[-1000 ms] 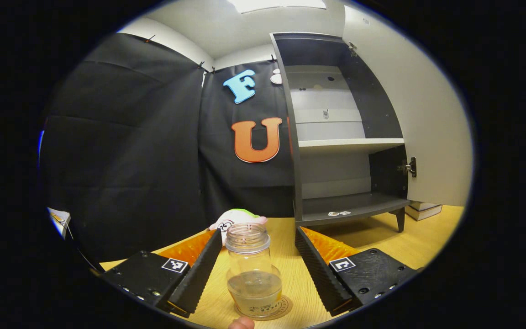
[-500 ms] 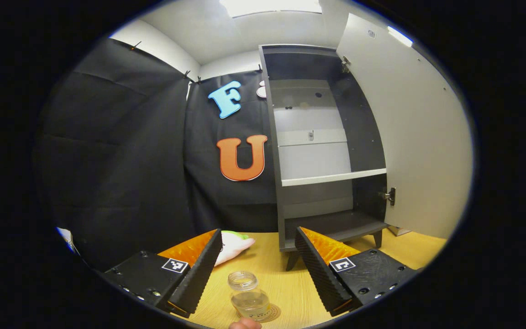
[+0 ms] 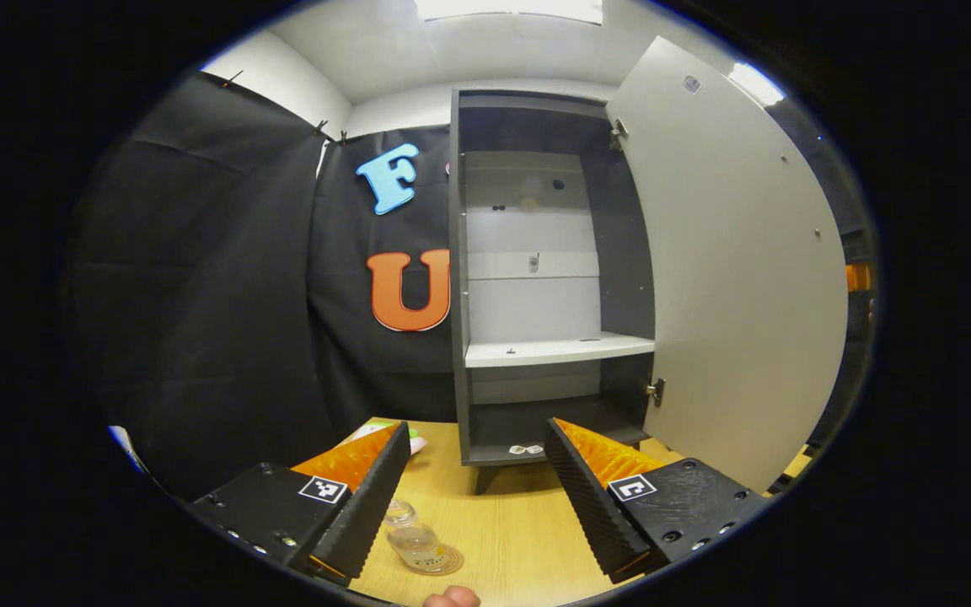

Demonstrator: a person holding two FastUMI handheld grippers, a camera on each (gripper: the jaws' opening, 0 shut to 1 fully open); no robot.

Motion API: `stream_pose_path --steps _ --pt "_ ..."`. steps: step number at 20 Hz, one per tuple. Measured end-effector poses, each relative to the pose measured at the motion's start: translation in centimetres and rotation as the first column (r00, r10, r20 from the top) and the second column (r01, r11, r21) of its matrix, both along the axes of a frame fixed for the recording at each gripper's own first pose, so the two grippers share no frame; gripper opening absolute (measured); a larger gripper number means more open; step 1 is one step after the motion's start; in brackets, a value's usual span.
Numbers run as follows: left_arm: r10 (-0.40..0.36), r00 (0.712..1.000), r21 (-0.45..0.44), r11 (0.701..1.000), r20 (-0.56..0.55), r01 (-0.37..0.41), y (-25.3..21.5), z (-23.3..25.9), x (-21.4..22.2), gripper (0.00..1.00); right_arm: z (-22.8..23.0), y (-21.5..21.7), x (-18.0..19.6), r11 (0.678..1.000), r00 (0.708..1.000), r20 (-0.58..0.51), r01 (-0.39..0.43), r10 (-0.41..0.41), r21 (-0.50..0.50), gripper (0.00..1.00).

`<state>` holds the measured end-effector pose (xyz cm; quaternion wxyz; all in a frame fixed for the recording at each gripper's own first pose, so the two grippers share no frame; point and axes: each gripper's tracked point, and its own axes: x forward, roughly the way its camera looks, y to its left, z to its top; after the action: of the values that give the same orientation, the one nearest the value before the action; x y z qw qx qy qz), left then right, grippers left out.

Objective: Open the cabinet door with the right hand, grasp the bottle in the cabinet with the left hand and place it on the coaster, then close the cabinet door with the right hand.

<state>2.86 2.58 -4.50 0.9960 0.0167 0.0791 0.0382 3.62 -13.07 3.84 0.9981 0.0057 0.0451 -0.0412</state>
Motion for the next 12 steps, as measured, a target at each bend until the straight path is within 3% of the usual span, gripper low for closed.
stream_pose_path --steps 5,12 --pt "0.012 1.000 -0.067 0.998 0.016 -0.011 0.1 1.3 -0.7 0.96 0.0 2.0 0.4 0.999 0.999 -0.014 -0.042 0.042 -0.017 0.88" --pt "0.023 1.000 -0.025 0.999 0.012 -0.023 0.9 0.5 -1.3 0.96 -0.1 5.7 1.0 0.991 0.991 -0.013 -0.131 0.130 -0.013 0.88"
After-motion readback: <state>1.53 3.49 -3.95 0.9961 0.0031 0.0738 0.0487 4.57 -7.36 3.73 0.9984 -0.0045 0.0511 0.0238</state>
